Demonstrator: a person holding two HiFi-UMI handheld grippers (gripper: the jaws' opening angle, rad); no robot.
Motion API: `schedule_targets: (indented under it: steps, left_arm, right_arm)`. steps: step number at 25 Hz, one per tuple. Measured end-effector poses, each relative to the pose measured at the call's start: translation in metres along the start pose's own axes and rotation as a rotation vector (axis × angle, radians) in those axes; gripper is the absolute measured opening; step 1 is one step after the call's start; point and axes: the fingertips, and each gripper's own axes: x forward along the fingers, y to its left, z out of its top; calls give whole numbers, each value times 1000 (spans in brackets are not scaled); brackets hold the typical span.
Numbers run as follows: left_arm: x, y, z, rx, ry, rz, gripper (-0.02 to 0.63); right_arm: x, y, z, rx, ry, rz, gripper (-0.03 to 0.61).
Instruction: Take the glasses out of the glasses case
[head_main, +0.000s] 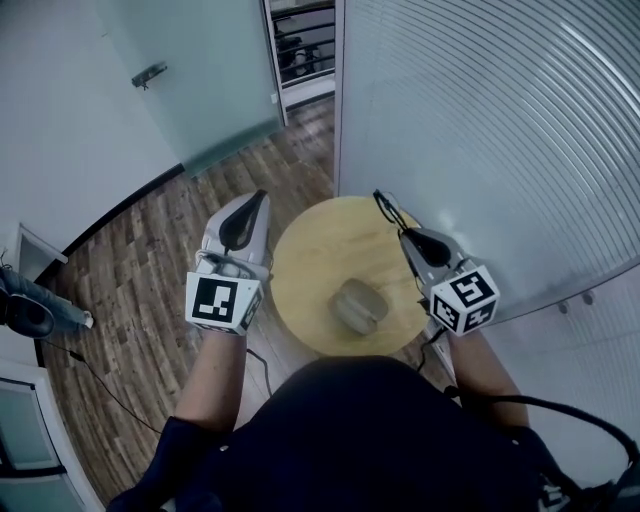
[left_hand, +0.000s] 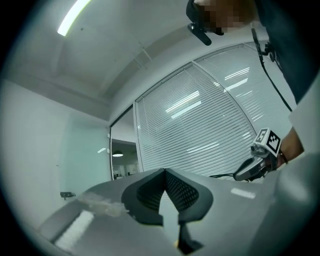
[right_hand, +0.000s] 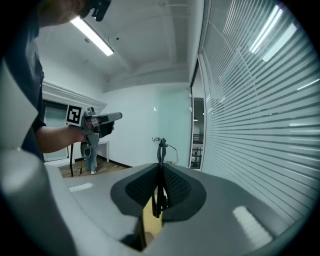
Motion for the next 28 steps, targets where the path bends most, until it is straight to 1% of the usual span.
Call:
schedule_targets:
  steps: [4, 8, 12, 15, 18, 22, 28]
  left_arm:
    - [5, -8, 8, 10, -9, -27, 3]
    - [9, -8, 17, 10, 8, -52, 3]
    - [15, -8, 28, 23, 6, -62, 3]
    - [15, -7, 32, 25, 4, -58, 3]
    - [14, -2, 30, 6, 7, -49, 3]
    - [12, 3, 24, -8, 10, -35, 3]
    - [2, 6, 28, -13, -7, -30, 3]
  right_arm:
    - [-15, -11, 12, -1, -37, -27, 35]
    - [-27, -17, 38, 21, -92, -39, 35]
    - [-35, -21, 60, 7, -142, -46, 35]
    - [-37, -25, 70, -3, -149, -50, 35]
    - [-35, -26, 77, -12, -145, -51, 35]
    - [-30, -25, 77, -40, -140, -53, 34]
    - [-31, -19, 80, -49, -143, -61, 34]
